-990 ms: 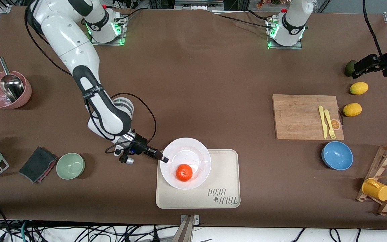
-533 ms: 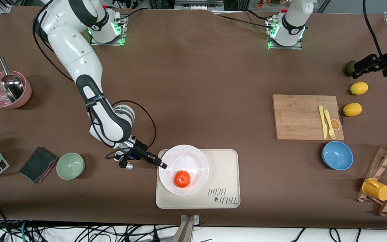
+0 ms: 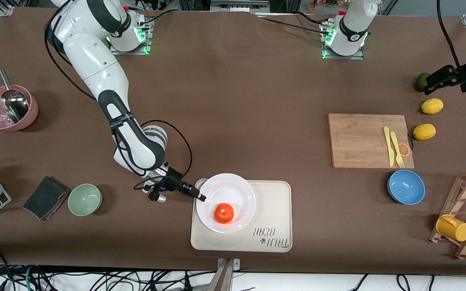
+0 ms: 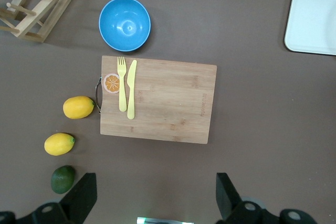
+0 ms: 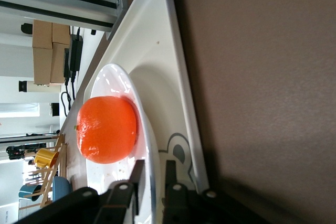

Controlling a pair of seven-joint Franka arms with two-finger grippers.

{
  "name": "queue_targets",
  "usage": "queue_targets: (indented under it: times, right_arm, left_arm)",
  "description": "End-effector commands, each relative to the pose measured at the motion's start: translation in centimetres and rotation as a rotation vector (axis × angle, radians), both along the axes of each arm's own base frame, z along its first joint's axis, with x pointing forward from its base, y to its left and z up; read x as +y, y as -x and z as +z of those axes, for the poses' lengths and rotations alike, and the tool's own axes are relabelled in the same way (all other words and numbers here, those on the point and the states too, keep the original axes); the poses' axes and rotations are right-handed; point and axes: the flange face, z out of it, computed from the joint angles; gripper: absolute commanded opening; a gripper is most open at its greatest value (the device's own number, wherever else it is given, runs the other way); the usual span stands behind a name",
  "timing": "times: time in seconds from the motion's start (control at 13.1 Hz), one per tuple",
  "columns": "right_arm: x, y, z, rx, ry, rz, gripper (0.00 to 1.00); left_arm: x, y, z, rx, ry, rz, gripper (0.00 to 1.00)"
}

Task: Place orange and plate with both arms
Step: 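Lower the plate onto the placemat and open the right gripper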

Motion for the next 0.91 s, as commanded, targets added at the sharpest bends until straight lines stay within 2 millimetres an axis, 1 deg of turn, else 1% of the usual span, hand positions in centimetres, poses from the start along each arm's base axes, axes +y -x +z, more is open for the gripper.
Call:
queue_targets:
  times: [0.0,0.15,0.46,0.69,0.84]
  right_arm:
    - [0.1,-0.8,0.4,-0.040,0.016,-0.001,1.00]
    - [-0.4,-1.3,1.4,-0.054,0.017,-0.008,1.00]
    - [-1.2,-2.7,5.6,-0.125,0.054,0.024,1.00]
    - [-1.2,-2.9,6.9,-0.155,0.076,0.054,1.00]
    - [-1.1,-2.2,8.0,-0.166,0.108,0.089,1.00]
  left_arm:
    - [-0.2,-0.2,0.4,-0.003,0.019,-0.001,1.00]
    - [0.0,-0.2,0.4,-0.003,0.019,0.002,1.00]
    - [0.1,-0.1,0.5,-0.005,0.019,0.003,1.00]
    - [0.1,-0.1,0.5,-0.005,0.019,0.003,1.00]
    - [0.0,-0.1,0.5,-0.005,0.020,0.003,1.00]
